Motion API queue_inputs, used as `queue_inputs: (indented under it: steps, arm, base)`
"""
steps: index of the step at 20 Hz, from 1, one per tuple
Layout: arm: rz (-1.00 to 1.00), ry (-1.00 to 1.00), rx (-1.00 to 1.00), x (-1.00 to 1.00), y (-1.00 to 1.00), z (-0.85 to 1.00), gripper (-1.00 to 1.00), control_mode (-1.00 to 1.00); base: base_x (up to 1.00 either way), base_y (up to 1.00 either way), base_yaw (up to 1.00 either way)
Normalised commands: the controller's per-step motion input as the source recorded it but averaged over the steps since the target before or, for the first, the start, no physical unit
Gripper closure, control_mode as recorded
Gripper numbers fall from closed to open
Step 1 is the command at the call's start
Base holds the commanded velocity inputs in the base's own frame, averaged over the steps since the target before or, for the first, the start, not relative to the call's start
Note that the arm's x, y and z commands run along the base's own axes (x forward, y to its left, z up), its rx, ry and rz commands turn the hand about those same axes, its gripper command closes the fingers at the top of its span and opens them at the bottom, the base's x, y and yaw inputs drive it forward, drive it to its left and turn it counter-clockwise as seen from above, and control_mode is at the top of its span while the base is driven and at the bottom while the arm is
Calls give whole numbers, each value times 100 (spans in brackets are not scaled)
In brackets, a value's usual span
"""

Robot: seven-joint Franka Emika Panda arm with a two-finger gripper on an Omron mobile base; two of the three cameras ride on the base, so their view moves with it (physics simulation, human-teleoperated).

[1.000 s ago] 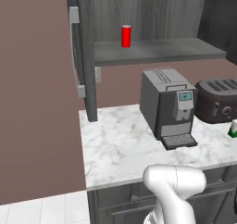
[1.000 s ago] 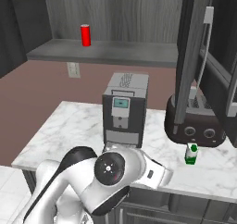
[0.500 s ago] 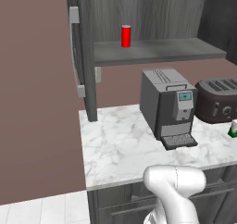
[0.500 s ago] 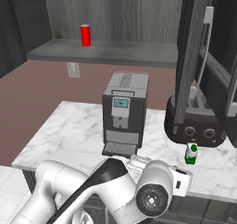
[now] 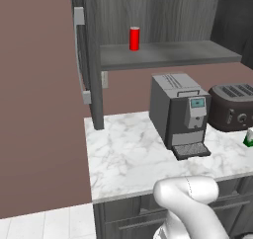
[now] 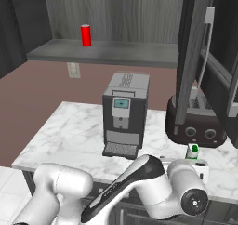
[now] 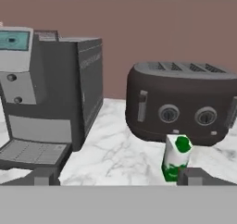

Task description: Sort all alcoholic drinks to one cabinet, and non-alcoholic drinks to the other.

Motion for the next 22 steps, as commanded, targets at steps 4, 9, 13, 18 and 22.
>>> queue_inputs:
  steps: [4,9,13,18,22]
  arm:
    - [27,-10,-10,36,-34,-24,-100,-100]
    - [14,-7,-3,24,-21,-18,-100,-100]
    - [2,-3,0,24,-8,-17,-100,-100]
    - [0,0,0,38,0,-23,-100,-100]
    - [-1,0,0,46,0,-29,-100,-100]
  base:
    - [0,0,0]
    - [0,0,0]
    - [0,0,0]
    - [0,0,0]
    - [0,0,0]
